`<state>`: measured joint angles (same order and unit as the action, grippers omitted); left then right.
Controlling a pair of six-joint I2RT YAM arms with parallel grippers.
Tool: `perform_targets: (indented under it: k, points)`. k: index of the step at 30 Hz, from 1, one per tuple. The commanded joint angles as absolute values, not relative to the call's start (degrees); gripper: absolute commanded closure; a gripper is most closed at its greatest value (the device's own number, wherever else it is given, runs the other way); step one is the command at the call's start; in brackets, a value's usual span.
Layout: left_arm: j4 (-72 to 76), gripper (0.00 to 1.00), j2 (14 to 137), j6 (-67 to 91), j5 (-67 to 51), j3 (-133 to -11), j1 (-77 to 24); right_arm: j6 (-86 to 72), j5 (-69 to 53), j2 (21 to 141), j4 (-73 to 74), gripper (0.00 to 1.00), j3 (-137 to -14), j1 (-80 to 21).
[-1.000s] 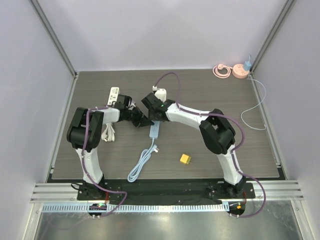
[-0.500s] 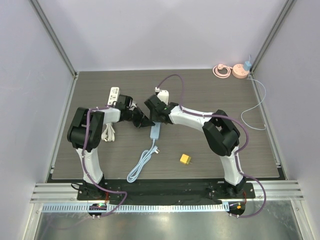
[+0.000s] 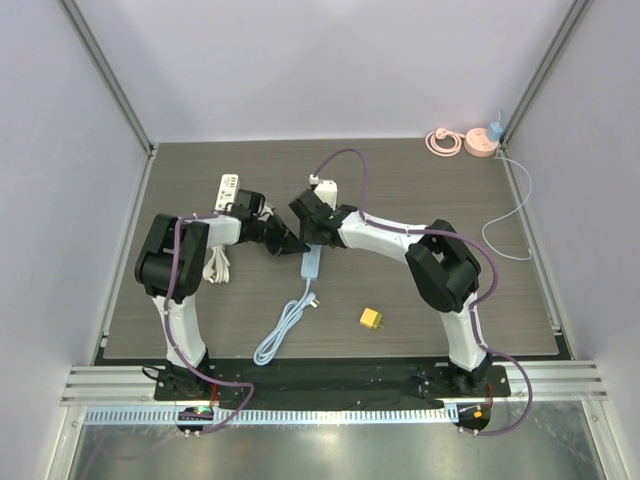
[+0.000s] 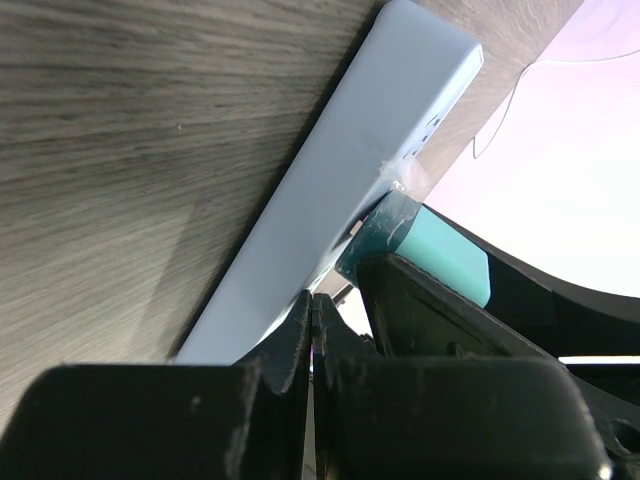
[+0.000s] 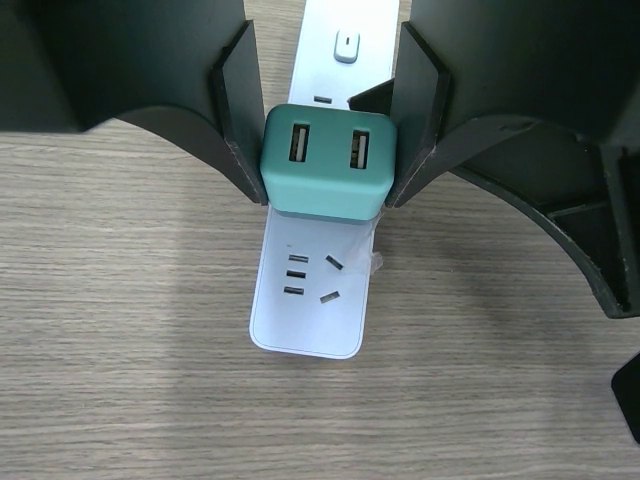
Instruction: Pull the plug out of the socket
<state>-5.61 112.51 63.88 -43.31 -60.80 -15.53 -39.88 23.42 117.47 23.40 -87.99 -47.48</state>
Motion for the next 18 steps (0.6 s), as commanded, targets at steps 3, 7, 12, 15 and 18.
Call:
perform_targets:
  k: [3, 7, 12, 15, 18]
  points:
    - [-11.95, 1.00, 116.81, 60.20, -32.43, -58.89, -15.56, -40.07, 23.38, 107.14, 17.23, 0.99, -89.13, -48.25]
    - [-11.69, 1.00, 117.33, 60.47, -33.05, -58.89, -15.47, -41.83, 20.32, 106.00, 13.12, 0.99, -85.88, -48.25]
    - [-11.51, 1.00, 117.16, 60.38, -32.78, -58.71, -15.47, -39.82, 27.74, 106.00, 12.74, 0.99, -85.52, -51.06]
    - [-11.60, 1.00, 117.25, 60.38, -32.78, -58.54, -15.47, -34.90, 42.07, 106.35, 16.25, 0.99, -87.62, -55.27]
    - [-11.69, 1.00, 117.25, 60.38, -32.70, -58.54, -15.47, -34.36, 42.90, 106.35, 16.61, 0.99, -87.98, -55.37]
